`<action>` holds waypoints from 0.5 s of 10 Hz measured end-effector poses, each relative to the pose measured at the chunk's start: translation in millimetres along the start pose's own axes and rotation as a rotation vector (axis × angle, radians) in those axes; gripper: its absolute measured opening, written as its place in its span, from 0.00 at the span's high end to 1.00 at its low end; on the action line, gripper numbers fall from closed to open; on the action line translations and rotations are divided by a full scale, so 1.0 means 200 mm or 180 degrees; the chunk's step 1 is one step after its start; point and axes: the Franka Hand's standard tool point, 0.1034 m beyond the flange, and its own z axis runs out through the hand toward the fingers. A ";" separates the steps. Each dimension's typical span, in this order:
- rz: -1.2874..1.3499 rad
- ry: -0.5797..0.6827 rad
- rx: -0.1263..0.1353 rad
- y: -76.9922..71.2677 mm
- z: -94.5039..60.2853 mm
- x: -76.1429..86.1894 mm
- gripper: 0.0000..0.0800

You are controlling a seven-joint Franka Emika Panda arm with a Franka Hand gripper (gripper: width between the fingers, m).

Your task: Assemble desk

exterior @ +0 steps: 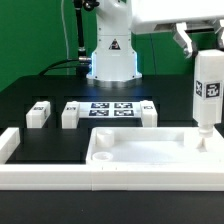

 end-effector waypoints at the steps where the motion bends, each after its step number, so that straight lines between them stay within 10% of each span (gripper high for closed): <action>1: -0.0001 -0.0025 0.0006 0.00 0.03 -0.02 0.64; 5: -0.0015 -0.0060 0.0014 0.01 0.09 -0.01 0.64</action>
Offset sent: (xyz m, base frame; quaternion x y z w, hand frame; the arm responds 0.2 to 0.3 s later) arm 0.0169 -0.0057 -0.0019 0.0032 0.0036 -0.0197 0.9998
